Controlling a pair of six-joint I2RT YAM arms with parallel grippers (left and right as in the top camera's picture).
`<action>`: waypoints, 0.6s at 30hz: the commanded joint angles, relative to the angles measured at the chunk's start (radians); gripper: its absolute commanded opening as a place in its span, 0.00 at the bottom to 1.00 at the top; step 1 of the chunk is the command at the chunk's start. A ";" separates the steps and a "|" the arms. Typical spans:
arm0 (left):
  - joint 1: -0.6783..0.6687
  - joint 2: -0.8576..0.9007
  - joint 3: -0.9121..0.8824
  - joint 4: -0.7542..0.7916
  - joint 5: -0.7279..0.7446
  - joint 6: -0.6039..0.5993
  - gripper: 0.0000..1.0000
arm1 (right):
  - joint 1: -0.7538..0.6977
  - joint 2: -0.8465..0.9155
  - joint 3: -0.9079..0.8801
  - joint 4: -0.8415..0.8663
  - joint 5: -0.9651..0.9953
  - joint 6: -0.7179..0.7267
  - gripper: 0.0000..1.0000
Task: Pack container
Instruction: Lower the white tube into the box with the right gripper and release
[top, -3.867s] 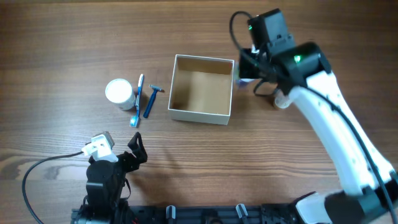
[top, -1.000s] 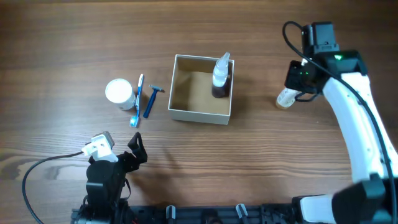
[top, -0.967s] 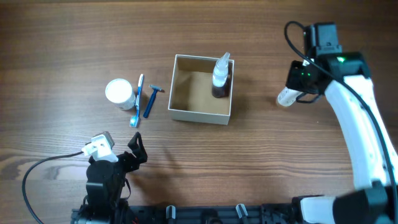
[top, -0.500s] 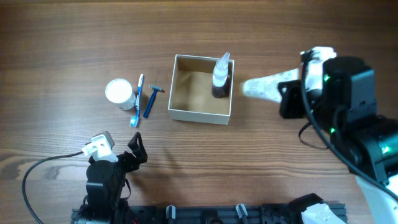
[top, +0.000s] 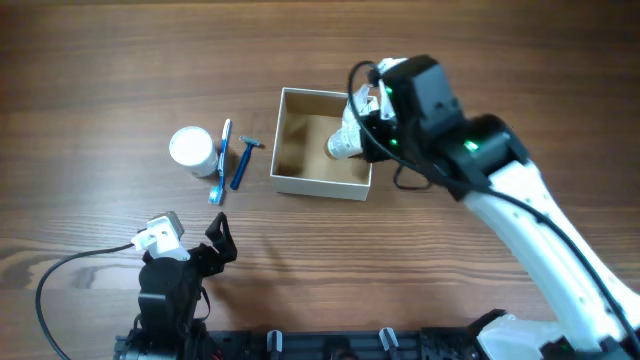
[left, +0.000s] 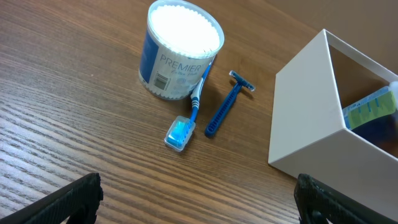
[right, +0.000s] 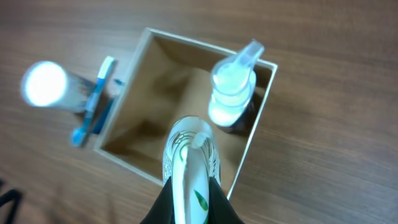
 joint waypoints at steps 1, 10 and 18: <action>0.007 -0.005 -0.002 0.003 0.012 -0.002 1.00 | 0.002 0.060 0.024 0.013 0.098 0.042 0.04; 0.007 -0.005 -0.002 0.003 0.012 -0.002 1.00 | 0.002 0.231 0.024 0.023 0.104 0.042 0.04; 0.007 -0.005 -0.002 0.003 0.012 -0.002 1.00 | 0.002 0.168 0.033 0.032 0.104 0.037 0.57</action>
